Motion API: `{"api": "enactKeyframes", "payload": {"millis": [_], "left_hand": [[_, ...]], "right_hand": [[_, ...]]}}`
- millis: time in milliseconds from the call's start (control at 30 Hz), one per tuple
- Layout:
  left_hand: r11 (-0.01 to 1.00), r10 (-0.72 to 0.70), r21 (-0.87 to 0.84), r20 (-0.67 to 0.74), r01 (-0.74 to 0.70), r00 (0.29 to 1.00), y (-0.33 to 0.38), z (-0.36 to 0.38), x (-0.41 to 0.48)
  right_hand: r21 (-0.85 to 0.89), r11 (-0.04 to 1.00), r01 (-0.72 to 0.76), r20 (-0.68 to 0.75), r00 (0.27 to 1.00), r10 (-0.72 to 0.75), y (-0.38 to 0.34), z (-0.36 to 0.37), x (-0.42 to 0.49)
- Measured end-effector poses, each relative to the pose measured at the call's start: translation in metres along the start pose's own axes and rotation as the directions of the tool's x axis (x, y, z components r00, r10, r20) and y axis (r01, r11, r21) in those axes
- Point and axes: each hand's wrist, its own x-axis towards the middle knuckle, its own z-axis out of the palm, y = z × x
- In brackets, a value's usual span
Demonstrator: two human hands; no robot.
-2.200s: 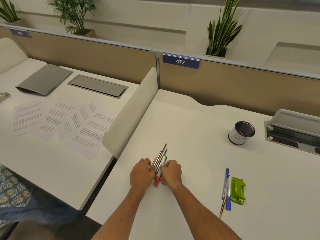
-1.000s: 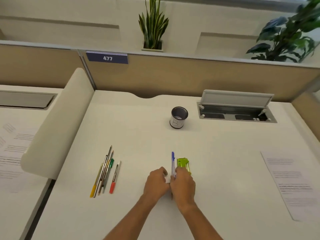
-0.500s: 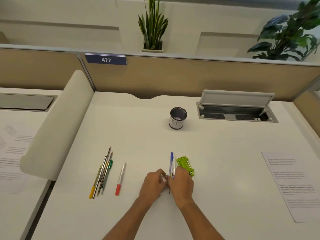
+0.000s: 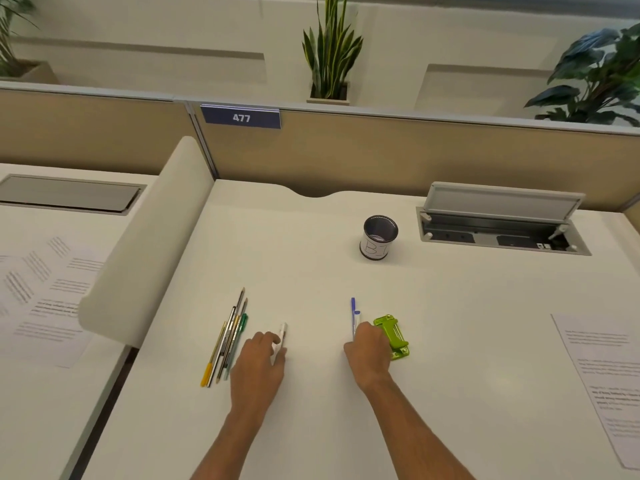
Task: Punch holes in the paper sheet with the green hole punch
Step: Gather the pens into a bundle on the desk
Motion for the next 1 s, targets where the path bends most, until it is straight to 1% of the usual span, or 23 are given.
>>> {"api": "enactKeyframes", "payload": {"millis": [133,200,367,500,600,800,1000], "left_hand": [[0.997,-0.079,-0.019,-0.007,0.079,0.997,-0.004,-0.005,-0.008],[0.996,-0.087,-0.010,0.007,0.087,0.996,-0.005,-0.004,-0.011],[0.990,-0.094,0.113,0.132,0.080,0.987,-0.003,0.004,-0.013],[0.983,-0.125,0.154,0.139,0.104,0.982,-0.003,0.006,-0.009],[0.975,-0.142,0.190,0.119,0.118,0.983,-0.005,0.003,-0.007],[0.956,-0.175,0.249,0.074,0.152,0.982,-0.014,-0.011,0.003],[0.956,-0.217,0.211,0.034,0.205,0.976,-0.027,-0.023,0.007]], "right_hand": [[-0.046,0.999,0.014,0.006,1.000,-0.014,-0.005,-0.001,0.002],[-0.059,0.998,0.020,0.002,1.000,-0.020,-0.006,-0.001,0.002],[-0.086,0.995,0.045,0.006,0.999,-0.045,-0.009,-0.002,0.004],[-0.110,0.992,0.062,0.024,0.998,-0.060,-0.010,-0.007,0.007],[-0.121,0.991,0.056,0.039,0.998,-0.051,-0.009,-0.009,0.006],[-0.048,0.999,0.023,0.011,1.000,-0.023,-0.011,-0.006,-0.004],[0.074,0.997,0.000,-0.020,1.000,0.001,-0.017,0.002,-0.014]]}}
